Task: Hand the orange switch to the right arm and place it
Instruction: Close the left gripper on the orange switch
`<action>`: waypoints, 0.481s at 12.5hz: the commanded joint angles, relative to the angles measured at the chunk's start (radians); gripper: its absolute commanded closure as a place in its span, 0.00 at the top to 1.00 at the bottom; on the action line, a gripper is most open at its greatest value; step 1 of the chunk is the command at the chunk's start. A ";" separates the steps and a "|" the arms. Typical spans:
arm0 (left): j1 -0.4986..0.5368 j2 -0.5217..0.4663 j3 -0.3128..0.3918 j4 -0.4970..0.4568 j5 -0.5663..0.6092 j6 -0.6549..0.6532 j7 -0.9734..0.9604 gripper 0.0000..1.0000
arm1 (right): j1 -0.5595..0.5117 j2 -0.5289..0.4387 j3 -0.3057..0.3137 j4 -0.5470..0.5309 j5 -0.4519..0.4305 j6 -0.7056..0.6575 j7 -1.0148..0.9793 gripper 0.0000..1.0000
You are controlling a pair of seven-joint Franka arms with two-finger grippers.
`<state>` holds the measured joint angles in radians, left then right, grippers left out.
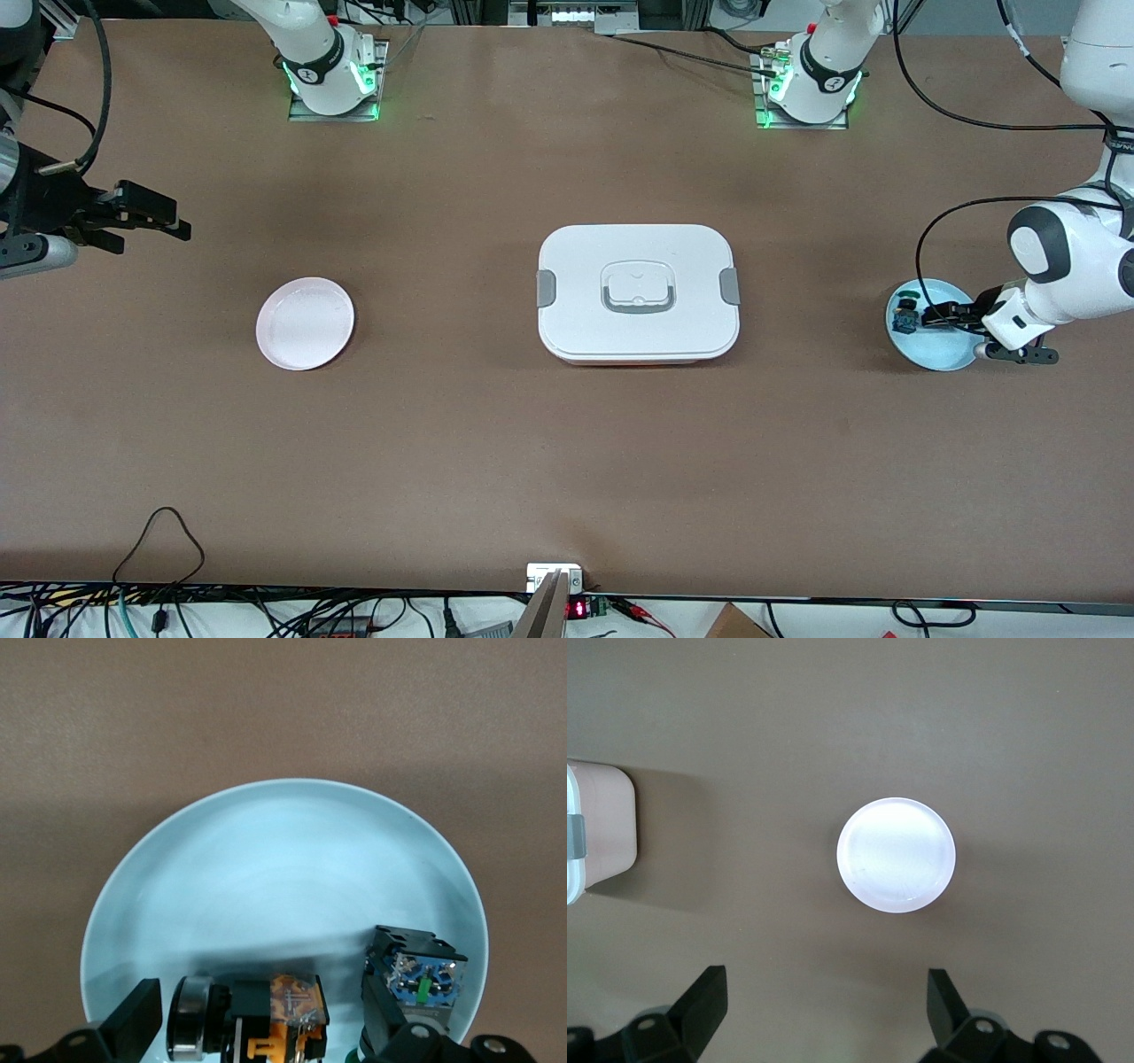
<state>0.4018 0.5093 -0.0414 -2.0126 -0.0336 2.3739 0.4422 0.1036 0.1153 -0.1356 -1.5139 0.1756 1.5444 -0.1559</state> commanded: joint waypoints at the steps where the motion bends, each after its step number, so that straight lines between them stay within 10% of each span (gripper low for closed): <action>1: 0.015 -0.021 -0.009 -0.026 0.021 0.015 0.024 1.00 | -0.010 -0.040 0.002 -0.040 0.019 0.000 0.009 1.00; 6: 0.029 -0.015 -0.008 -0.028 0.023 0.012 0.027 1.00 | -0.002 -0.040 0.005 -0.040 0.010 0.013 -0.017 1.00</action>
<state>0.4090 0.5092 -0.0414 -2.0179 -0.0336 2.3747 0.4545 0.0978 0.1065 -0.1352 -1.5227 0.1969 1.5451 -0.1615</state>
